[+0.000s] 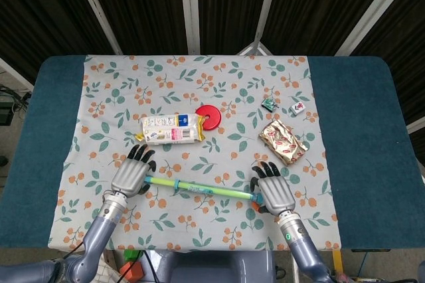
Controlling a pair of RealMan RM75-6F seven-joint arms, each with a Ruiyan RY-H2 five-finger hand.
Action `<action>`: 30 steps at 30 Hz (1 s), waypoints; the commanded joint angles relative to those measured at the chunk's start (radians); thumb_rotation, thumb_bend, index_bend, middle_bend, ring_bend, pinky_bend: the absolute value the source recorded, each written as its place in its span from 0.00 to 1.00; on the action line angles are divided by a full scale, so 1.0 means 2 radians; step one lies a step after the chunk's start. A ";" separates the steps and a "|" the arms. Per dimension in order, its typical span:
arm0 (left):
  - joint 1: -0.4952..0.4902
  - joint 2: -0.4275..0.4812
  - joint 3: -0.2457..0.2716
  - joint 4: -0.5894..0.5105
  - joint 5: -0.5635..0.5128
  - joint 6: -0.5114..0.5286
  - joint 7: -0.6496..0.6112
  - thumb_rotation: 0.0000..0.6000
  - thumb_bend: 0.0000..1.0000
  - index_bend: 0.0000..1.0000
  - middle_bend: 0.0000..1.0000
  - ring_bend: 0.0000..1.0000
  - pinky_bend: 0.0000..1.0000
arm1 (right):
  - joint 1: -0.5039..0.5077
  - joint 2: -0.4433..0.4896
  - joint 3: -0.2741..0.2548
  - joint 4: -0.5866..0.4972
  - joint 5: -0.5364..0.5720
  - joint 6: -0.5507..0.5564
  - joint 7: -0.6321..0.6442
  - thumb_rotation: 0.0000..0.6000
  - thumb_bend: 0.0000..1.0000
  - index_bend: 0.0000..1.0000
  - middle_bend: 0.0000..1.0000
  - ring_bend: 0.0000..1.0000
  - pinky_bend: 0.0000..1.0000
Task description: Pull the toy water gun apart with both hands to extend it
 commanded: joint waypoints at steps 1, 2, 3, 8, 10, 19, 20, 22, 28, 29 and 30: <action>-0.002 -0.003 0.002 0.004 -0.003 0.001 0.002 1.00 0.34 0.48 0.14 0.00 0.00 | 0.001 0.000 0.000 0.000 0.001 0.000 0.000 1.00 0.32 0.67 0.19 0.00 0.00; -0.002 -0.003 0.002 0.004 -0.004 0.002 0.001 1.00 0.34 0.48 0.14 0.00 0.00 | 0.001 0.000 0.000 0.000 0.001 0.000 0.000 1.00 0.32 0.67 0.19 0.00 0.00; -0.002 -0.003 0.003 0.005 -0.005 0.003 0.001 1.00 0.34 0.48 0.14 0.00 0.00 | 0.001 0.000 0.000 0.000 0.002 0.000 0.000 1.00 0.32 0.67 0.19 0.00 0.00; -0.002 -0.002 0.009 0.008 -0.005 0.005 -0.001 1.00 0.35 0.49 0.15 0.00 0.00 | 0.002 -0.001 -0.001 0.003 0.004 0.000 0.001 1.00 0.32 0.67 0.19 0.00 0.00; -0.003 -0.002 0.010 0.009 -0.006 0.006 -0.002 1.00 0.35 0.49 0.15 0.00 0.00 | 0.002 -0.002 -0.002 0.004 0.004 0.000 0.001 1.00 0.32 0.67 0.19 0.00 0.00; -0.006 -0.002 0.014 0.014 -0.009 0.010 -0.007 1.00 0.40 0.52 0.15 0.00 0.00 | 0.004 -0.001 -0.002 0.005 0.006 0.002 0.002 1.00 0.32 0.67 0.19 0.00 0.00; -0.006 -0.002 0.015 0.015 -0.010 0.010 -0.008 1.00 0.42 0.53 0.15 0.00 0.00 | 0.004 -0.001 -0.003 0.005 0.006 0.002 0.002 1.00 0.32 0.67 0.19 0.00 0.00; -0.006 -0.002 0.015 0.017 -0.012 0.010 -0.008 1.00 0.46 0.55 0.16 0.00 0.00 | 0.004 -0.001 -0.003 0.005 0.006 0.002 0.002 1.00 0.32 0.67 0.19 0.00 0.00; -0.006 -0.004 0.019 0.022 -0.013 0.012 -0.011 1.00 0.52 0.58 0.16 0.00 0.00 | 0.004 0.000 -0.004 0.006 0.007 0.003 0.003 1.00 0.32 0.67 0.19 0.00 0.00; -0.006 -0.004 0.019 0.022 -0.012 0.013 -0.012 1.00 0.53 0.58 0.16 0.00 0.00 | 0.004 0.000 -0.004 0.006 0.007 0.003 0.002 1.00 0.32 0.67 0.19 0.00 0.00; -0.006 -0.004 0.019 0.022 -0.011 0.014 -0.013 1.00 0.53 0.59 0.16 0.00 0.00 | 0.004 0.001 -0.004 0.006 0.007 0.003 0.002 1.00 0.32 0.67 0.19 0.00 0.00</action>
